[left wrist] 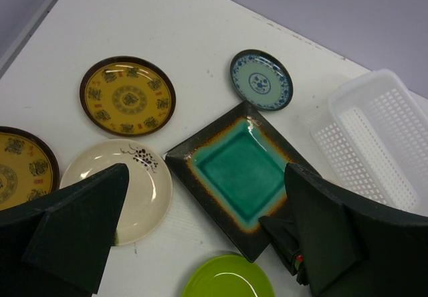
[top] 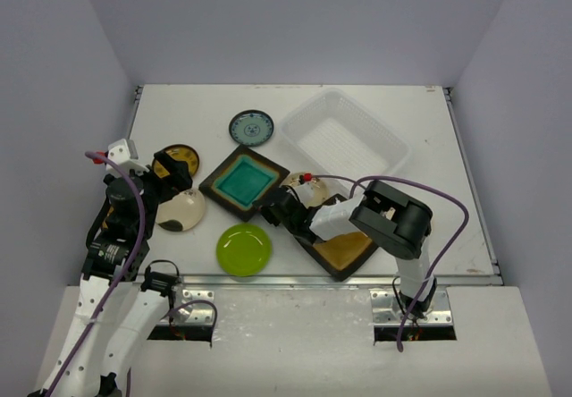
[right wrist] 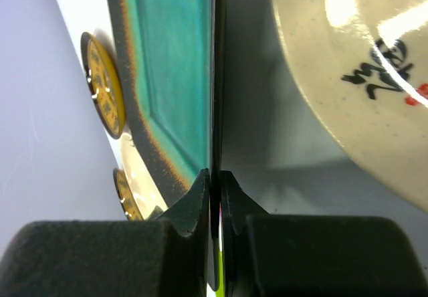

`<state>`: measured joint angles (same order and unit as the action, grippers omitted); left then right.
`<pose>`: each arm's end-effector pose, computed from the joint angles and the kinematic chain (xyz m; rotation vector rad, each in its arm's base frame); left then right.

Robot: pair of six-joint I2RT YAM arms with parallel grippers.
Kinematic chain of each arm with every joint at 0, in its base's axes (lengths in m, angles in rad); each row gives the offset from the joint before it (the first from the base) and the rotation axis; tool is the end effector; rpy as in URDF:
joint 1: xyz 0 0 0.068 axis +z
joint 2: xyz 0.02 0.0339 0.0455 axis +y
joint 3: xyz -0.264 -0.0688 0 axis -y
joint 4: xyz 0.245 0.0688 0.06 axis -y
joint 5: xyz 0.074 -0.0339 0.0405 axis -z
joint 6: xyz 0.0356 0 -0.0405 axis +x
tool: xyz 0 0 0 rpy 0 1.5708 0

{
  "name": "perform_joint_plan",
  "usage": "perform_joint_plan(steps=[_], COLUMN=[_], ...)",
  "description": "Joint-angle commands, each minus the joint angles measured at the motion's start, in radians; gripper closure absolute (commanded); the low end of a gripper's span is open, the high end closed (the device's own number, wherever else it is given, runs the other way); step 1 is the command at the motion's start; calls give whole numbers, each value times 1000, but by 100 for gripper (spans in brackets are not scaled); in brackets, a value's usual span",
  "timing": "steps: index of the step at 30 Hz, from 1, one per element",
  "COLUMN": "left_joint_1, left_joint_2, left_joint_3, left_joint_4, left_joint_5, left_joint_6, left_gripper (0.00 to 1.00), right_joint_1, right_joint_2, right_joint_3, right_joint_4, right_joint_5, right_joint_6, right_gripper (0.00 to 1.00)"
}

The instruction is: Place the plates into the plastic bin on the countertop

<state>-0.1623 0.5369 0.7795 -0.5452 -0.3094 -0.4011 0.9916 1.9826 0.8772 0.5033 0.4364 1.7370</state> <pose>0.1197 -0.0086 0.3335 -0.4305 1.8093 -0.1010 0.2188 0.3071 0.1032 1.0949 2.0584 1.0873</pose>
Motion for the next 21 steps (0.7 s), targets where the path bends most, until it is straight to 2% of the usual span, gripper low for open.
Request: perform_joint_plan(steps=[1, 11, 21], left_joint_1=[7, 7, 7], left_joint_2=[2, -2, -14], left_joint_3=[3, 3, 3], left_joint_4=[38, 39, 36], left_joint_5=[13, 10, -2], left_joint_6=[2, 1, -2], left_gripper=[0, 0, 0], right_joint_1=[-11, -11, -39], right_joint_2=[-82, -203, -298], right_joint_3=[-1, -30, -20], right_joint_4=[208, 332, 334], right_joint_5=[-27, -89, -84], right_joint_6=[-79, -184, -248], right_gripper=[100, 100, 100])
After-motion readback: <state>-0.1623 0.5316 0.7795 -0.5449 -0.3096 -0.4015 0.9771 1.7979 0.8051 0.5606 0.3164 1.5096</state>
